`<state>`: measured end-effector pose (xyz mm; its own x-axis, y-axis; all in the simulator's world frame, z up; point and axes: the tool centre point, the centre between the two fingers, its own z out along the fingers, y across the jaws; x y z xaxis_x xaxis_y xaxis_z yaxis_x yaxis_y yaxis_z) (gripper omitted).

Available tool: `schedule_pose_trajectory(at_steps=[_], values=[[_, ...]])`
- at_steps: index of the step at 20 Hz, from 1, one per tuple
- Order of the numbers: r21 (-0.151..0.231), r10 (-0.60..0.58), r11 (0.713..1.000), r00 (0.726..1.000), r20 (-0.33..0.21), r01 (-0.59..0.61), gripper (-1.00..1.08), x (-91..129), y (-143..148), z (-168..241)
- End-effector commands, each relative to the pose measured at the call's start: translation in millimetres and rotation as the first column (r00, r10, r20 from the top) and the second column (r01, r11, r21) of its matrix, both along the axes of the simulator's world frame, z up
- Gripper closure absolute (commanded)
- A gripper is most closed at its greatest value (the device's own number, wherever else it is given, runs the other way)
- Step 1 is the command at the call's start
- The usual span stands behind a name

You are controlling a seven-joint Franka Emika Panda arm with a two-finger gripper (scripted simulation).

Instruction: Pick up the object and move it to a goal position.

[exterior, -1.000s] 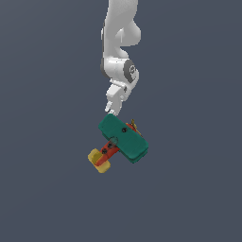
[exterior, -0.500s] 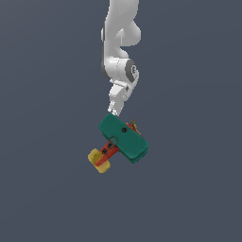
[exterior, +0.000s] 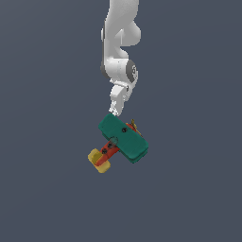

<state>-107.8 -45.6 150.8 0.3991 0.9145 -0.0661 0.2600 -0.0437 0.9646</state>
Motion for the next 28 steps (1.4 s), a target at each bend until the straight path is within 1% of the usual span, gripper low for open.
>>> schedule_pose_trajectory(at_steps=[1, 6, 14, 18, 19, 28], values=[[0.000, 0.000, 1.000, 1.000, 0.000, 0.000, -0.20, 0, 0, 0], [0.000, 0.000, 1.000, 1.000, 0.000, 0.000, -0.20, 5, -3, -2], [-0.001, 0.001, 1.000, 1.000, 0.000, -0.001, -0.20, 27, -13, -9], [0.000, 0.002, 1.000, 1.000, 0.000, -0.002, -0.20, 31, -14, -9], [0.000, 0.002, 1.000, 1.000, 0.000, -0.002, 1.08, 31, -14, -9], [0.000, 0.002, 1.000, 1.000, 0.000, -0.002, 1.08, 31, -14, -9]])
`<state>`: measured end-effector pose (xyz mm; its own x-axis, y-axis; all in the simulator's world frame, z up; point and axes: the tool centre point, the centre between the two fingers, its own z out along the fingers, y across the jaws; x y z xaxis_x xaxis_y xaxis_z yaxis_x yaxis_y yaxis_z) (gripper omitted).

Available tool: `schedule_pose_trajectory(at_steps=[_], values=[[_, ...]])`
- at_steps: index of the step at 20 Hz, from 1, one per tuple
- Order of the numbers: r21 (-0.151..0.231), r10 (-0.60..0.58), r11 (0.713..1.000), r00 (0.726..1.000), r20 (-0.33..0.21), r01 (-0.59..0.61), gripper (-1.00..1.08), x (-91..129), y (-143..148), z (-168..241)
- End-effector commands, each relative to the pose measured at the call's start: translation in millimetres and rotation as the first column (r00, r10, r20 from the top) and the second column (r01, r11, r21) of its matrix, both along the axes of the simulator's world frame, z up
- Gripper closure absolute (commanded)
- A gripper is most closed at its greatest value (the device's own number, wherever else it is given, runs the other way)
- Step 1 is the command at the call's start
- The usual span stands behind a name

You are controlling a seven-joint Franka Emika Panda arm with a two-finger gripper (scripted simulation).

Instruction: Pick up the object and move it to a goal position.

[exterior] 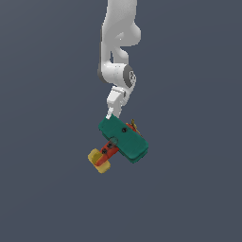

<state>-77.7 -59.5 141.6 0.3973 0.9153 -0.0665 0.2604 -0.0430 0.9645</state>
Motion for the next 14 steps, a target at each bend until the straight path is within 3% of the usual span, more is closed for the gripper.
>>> schedule_pose_trajectory(at_steps=[1, 7, 14], values=[[0.000, 0.000, 1.000, 1.000, 0.000, 0.000, 1.08, 0, 0, 0], [0.001, 0.000, 1.000, 1.000, 0.000, 0.000, 1.08, 5, 7, 5], [0.004, 0.002, 1.000, 1.000, 0.000, -0.002, 1.08, 24, 36, 23]])
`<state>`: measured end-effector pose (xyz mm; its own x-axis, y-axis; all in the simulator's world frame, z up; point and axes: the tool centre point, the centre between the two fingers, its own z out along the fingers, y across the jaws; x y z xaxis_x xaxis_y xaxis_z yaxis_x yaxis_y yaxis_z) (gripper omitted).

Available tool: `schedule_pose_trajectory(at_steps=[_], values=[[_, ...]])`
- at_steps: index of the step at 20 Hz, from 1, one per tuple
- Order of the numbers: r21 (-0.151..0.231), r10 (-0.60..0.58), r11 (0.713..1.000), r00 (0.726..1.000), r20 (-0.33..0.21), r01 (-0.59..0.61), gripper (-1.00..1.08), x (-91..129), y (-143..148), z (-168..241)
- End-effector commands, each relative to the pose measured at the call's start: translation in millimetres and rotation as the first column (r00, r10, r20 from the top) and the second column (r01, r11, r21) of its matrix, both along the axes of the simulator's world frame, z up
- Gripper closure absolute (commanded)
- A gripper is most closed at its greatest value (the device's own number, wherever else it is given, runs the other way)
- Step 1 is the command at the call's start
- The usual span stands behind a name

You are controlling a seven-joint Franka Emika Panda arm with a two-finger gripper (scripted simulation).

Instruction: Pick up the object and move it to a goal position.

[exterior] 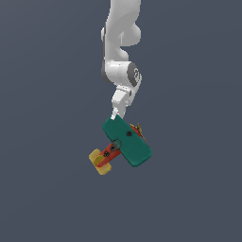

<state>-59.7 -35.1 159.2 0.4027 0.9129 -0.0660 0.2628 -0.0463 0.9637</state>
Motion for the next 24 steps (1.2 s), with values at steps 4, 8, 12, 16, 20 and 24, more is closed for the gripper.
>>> schedule_pose_trajectory(at_steps=[4, 8, 12, 16, 20, 24], values=[[0.004, 0.009, 1.000, 1.000, 0.002, -0.009, 1.08, 23, 37, 22], [0.005, 0.010, 1.000, 1.000, 0.001, -0.010, 1.08, 45, 68, 43], [0.006, 0.010, 1.000, 1.000, 0.001, -0.010, 1.08, 66, 96, 62], [0.004, 0.009, 1.000, 1.000, 0.001, -0.009, 1.08, 82, 118, 76], [0.002, 0.008, 1.000, 1.000, 0.001, -0.008, 1.08, 94, 134, 87], [0.001, 0.007, 1.000, 1.000, 0.002, -0.007, 1.08, 102, 142, 93]])
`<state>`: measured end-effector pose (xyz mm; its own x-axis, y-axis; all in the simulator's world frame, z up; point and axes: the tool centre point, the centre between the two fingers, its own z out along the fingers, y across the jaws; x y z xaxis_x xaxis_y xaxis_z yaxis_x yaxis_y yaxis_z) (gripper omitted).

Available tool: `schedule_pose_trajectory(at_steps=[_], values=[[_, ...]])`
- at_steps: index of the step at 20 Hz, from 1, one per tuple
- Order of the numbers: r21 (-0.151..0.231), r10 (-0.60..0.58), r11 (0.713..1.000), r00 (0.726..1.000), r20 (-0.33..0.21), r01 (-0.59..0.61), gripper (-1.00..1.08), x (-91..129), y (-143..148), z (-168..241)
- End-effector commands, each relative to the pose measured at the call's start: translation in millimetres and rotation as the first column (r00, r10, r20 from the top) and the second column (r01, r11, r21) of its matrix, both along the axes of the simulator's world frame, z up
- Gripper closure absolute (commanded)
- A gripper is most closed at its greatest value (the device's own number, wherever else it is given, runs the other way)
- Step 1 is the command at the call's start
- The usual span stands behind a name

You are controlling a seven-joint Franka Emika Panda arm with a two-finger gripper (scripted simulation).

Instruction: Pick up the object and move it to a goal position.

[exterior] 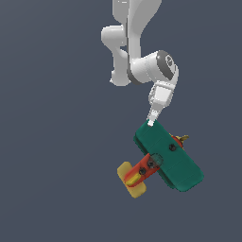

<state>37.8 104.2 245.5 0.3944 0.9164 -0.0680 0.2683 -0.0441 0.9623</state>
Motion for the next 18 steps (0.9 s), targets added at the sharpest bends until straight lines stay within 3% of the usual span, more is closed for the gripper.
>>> schedule_pose_trajectory(at_steps=[1, 18], values=[[0.000, -0.002, 1.000, 1.000, 0.008, 0.002, 1.08, 5, 4, 7], [0.000, 0.001, 1.000, 1.000, 0.001, -0.001, 1.08, 12, 17, 29]])
